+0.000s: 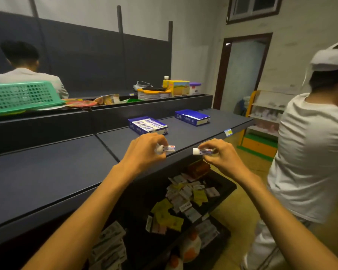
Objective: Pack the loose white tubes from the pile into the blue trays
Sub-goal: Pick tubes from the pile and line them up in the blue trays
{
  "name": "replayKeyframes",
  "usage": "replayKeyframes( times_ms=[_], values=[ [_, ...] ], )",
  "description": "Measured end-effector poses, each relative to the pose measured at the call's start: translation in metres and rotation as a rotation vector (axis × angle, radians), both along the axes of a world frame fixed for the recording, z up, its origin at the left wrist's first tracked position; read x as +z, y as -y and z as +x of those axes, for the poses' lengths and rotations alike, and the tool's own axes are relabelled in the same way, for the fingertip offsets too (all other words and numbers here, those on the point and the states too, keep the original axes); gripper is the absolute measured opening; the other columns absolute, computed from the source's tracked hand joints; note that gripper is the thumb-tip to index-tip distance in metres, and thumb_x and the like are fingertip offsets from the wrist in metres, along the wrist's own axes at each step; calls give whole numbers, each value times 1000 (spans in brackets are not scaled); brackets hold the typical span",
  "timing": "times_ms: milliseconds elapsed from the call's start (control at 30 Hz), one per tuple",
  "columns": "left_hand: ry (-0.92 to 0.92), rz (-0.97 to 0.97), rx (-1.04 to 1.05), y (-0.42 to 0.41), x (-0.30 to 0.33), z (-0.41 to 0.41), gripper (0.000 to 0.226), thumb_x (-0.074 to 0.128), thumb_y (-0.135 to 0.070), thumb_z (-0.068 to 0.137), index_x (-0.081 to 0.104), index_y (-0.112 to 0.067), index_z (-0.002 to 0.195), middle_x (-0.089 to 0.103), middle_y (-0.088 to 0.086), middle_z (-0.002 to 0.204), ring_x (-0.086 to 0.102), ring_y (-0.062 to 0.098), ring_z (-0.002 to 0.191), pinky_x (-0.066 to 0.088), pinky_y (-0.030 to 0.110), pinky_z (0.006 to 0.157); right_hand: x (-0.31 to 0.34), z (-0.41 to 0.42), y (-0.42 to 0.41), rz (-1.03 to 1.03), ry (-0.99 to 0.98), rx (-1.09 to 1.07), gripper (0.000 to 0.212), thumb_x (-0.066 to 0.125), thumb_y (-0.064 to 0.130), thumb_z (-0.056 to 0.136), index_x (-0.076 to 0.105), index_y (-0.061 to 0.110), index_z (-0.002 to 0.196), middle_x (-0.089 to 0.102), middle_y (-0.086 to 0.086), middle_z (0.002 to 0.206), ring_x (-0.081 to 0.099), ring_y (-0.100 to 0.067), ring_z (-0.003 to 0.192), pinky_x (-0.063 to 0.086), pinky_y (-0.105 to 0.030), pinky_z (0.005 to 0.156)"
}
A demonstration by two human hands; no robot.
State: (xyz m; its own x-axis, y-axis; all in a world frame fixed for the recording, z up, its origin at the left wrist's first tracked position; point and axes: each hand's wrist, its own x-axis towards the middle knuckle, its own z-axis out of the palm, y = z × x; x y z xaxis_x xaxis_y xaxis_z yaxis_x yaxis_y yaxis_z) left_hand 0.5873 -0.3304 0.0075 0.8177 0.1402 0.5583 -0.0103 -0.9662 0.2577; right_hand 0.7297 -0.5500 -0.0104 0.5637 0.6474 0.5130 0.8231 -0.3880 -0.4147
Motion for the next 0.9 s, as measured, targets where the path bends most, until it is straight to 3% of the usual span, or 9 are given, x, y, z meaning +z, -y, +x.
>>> replayKeyframes(
  times_ms=[100, 200, 300, 433, 633, 800, 900],
  values=[
    [3, -6, -13, 7, -4, 56, 22, 75, -28, 80, 68, -23, 100, 67, -2, 102, 60, 16, 90, 55, 39, 78, -4, 56, 4, -14, -1, -4, 29, 71, 8, 83, 68, 18, 110, 63, 2, 105, 52, -9, 94, 39, -12, 77],
    [12, -8, -13, 5, -6, 111, 22, 76, -27, 79, 67, -23, 98, 67, -3, 98, 60, 14, 87, 56, 40, 76, -2, 114, 0, -14, 1, 1, 28, 71, 9, 84, 68, 19, 110, 64, 1, 106, 55, -11, 96, 46, -20, 82],
    [7, -11, 9, -5, -2, 164, 22, 76, -27, 77, 67, -24, 97, 66, -4, 96, 60, 14, 85, 56, 40, 74, 5, 172, -9, -35, 13, 14, 29, 71, 10, 84, 68, 20, 111, 63, 3, 106, 52, -7, 94, 40, -11, 76],
    [-11, -7, 46, -18, 4, 223, 22, 75, -27, 77, 67, -24, 98, 66, -4, 97, 60, 13, 86, 56, 37, 75, 11, 242, -24, -30, -2, 39, 31, 71, 12, 85, 68, 20, 114, 63, 2, 112, 50, -6, 96, 38, -10, 73],
    [-18, -5, 143, -32, 9, 304, 22, 74, -27, 76, 67, -26, 96, 67, -5, 98, 61, 15, 88, 55, 38, 73, 13, 339, -52, -4, -9, 119, 30, 72, 9, 83, 69, 20, 111, 66, -2, 111, 56, -14, 101, 46, -23, 78],
    [-33, -8, 233, -42, 7, 364, 25, 74, -29, 77, 67, -25, 100, 67, -4, 102, 61, 15, 91, 54, 38, 73, 11, 418, -80, -1, 15, 221, 30, 71, 11, 84, 68, 20, 113, 66, 3, 111, 55, -9, 99, 39, -9, 72],
    [-25, -31, 304, -47, 5, 392, 25, 75, -32, 79, 65, -24, 101, 67, -4, 103, 61, 14, 93, 55, 41, 74, 12, 458, -98, -3, 5, 299, 30, 71, 10, 83, 69, 19, 111, 67, 2, 109, 55, -8, 97, 39, -8, 73]
  ],
)
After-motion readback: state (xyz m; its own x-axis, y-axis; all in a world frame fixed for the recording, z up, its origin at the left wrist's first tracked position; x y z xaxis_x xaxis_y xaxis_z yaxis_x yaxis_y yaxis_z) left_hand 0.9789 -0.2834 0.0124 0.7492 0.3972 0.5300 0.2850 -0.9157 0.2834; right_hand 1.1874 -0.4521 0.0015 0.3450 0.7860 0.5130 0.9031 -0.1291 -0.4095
